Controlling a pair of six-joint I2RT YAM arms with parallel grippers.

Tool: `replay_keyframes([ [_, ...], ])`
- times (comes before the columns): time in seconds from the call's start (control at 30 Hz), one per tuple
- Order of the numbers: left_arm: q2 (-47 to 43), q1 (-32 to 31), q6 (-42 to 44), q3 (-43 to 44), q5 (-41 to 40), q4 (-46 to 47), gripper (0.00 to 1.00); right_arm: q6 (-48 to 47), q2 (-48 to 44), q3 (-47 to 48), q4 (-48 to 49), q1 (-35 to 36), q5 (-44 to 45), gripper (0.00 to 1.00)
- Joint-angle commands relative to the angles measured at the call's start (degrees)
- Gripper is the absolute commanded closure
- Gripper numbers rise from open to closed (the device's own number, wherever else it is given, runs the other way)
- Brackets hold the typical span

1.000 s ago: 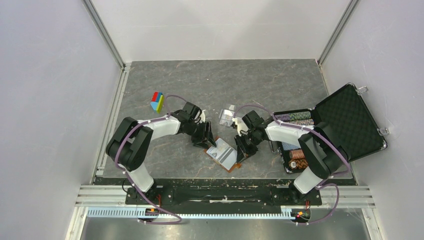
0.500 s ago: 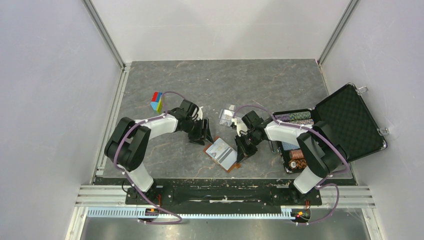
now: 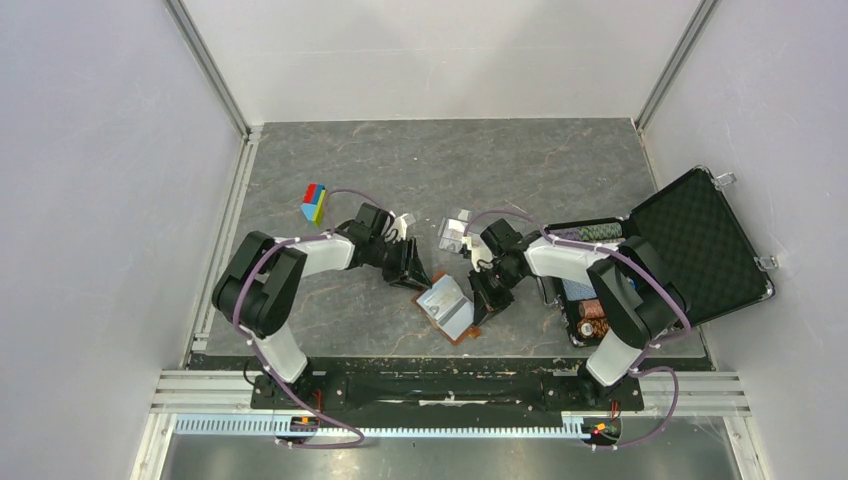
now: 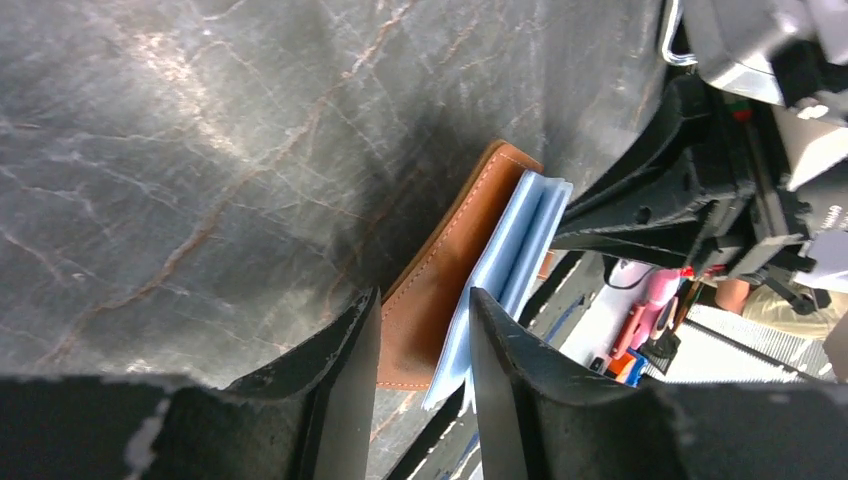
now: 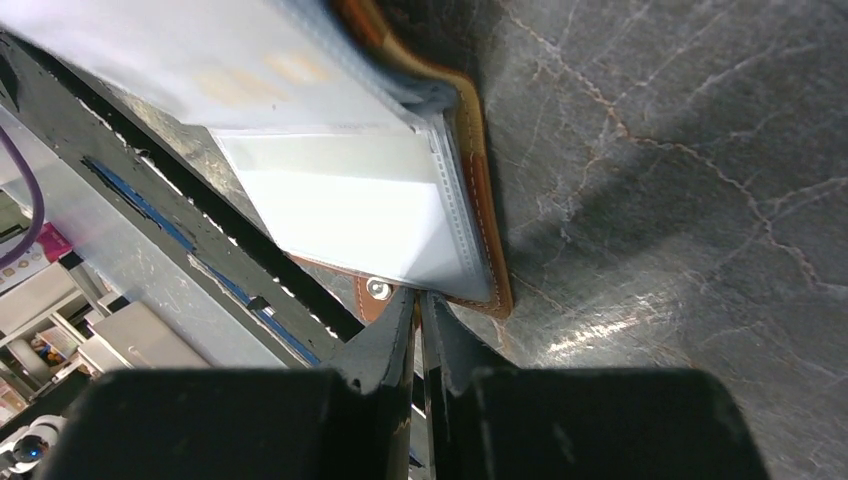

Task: Put the credit cards into the card holder
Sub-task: Close the card holder at the center of the board.

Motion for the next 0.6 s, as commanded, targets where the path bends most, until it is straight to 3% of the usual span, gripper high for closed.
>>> replay_keyframes([
  [0.0, -4.6, -1.3, -3.5, 0.4, 8.7, 1.9, 0.58, -1.2, 1.8, 2.5, 4.4, 0.2, 2.3, 0.92],
  [0.27, -8.8, -2.0, -5.4, -0.1, 11.7, 1.7, 0.58, -1.3, 2.9, 4.0, 4.6, 0.2, 2.2, 0.92],
  [0.57, -6.2, -8.8, -7.9, -0.6, 9.6, 4.8, 0.58, 0.2, 3.5, 3.3, 8.0, 0.2, 1.1, 0.90],
])
